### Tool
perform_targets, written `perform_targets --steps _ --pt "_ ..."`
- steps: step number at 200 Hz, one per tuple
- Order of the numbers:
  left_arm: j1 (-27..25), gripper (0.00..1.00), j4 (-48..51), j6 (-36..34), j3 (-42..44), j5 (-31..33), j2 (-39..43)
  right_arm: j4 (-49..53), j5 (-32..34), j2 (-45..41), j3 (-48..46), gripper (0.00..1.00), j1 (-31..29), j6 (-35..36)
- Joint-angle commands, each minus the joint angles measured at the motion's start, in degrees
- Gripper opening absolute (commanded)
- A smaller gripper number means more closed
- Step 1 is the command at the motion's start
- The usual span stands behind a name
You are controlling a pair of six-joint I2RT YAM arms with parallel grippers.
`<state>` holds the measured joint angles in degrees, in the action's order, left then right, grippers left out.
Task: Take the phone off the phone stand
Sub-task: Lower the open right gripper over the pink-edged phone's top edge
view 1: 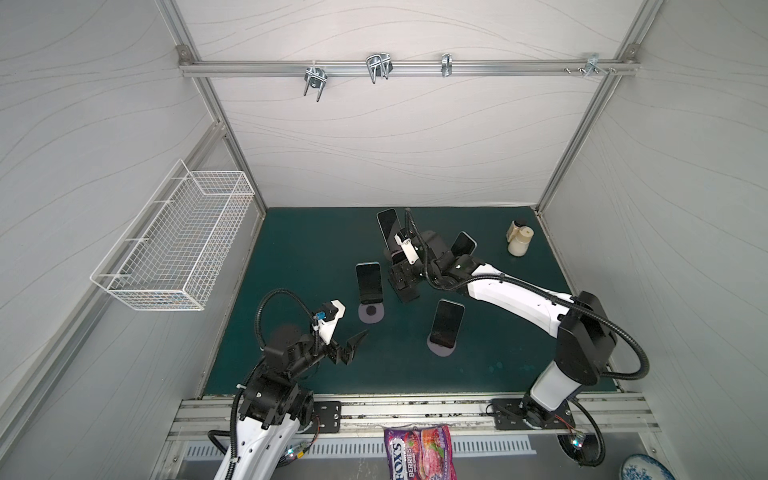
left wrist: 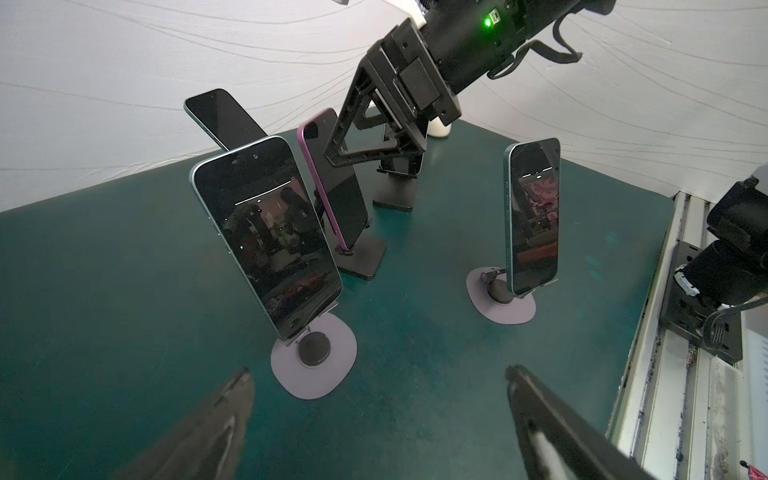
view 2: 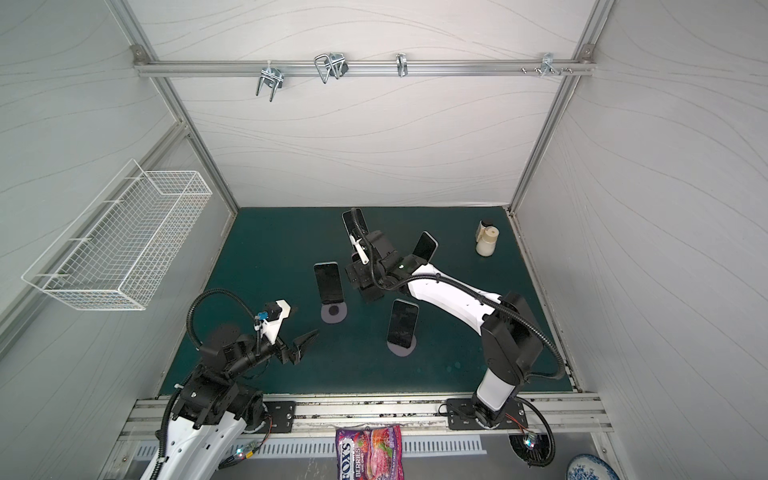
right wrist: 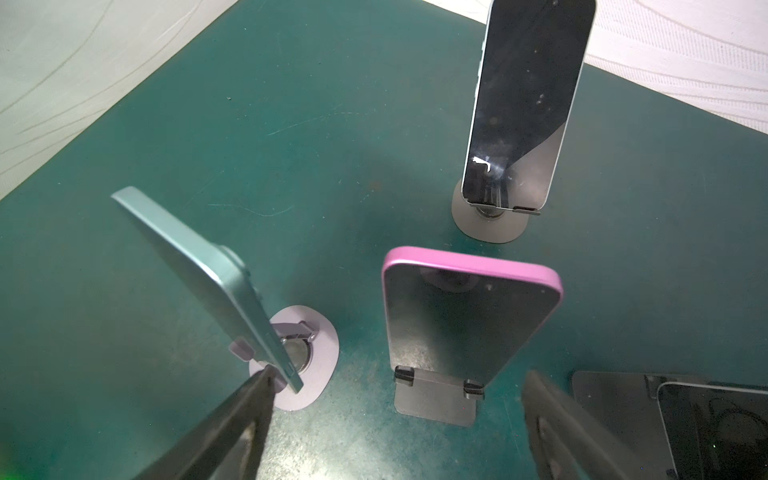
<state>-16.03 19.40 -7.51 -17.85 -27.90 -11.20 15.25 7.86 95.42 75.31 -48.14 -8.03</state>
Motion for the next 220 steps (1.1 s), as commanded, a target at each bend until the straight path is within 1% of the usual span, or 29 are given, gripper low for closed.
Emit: perform_targets --steps 1,20,41,83,115,176,220 --pt "-0.23 0.96 -2.69 -1.37 -0.24 -0.66 -0.31 -1.35 -0.42 0.82 -0.69 0.94 1.08 0.13" --pt "-0.23 0.96 -2.97 -1.04 -0.18 0.33 -0.15 -2.14 -2.24 0.98 -0.99 0.91 1.8 0.27" --pt "-0.24 0.96 -3.04 -1.28 -0.12 0.7 -0.49 -2.45 -2.67 1.56 -0.87 0.9 2.01 0.91" --pt "-0.21 0.96 -3.12 -1.21 -0.11 0.24 -1.1 -3.2 -2.34 3.16 -0.18 0.9 2.69 1.13" --pt "-0.23 0.96 -3.23 -1.26 -0.08 0.93 -1.1 -3.36 -2.36 4.16 0.76 0.91 3.03 1.21" --pt "-0.23 0.96 -3.21 -1.43 -0.07 1.69 -1.19 -3.71 -2.85 5.48 1.25 0.91 3.1 1.44" --pt "-0.23 0.96 -2.81 -1.81 -0.15 2.12 -1.06 -5.26 -0.58 6.09 0.81 0.91 3.13 1.25"
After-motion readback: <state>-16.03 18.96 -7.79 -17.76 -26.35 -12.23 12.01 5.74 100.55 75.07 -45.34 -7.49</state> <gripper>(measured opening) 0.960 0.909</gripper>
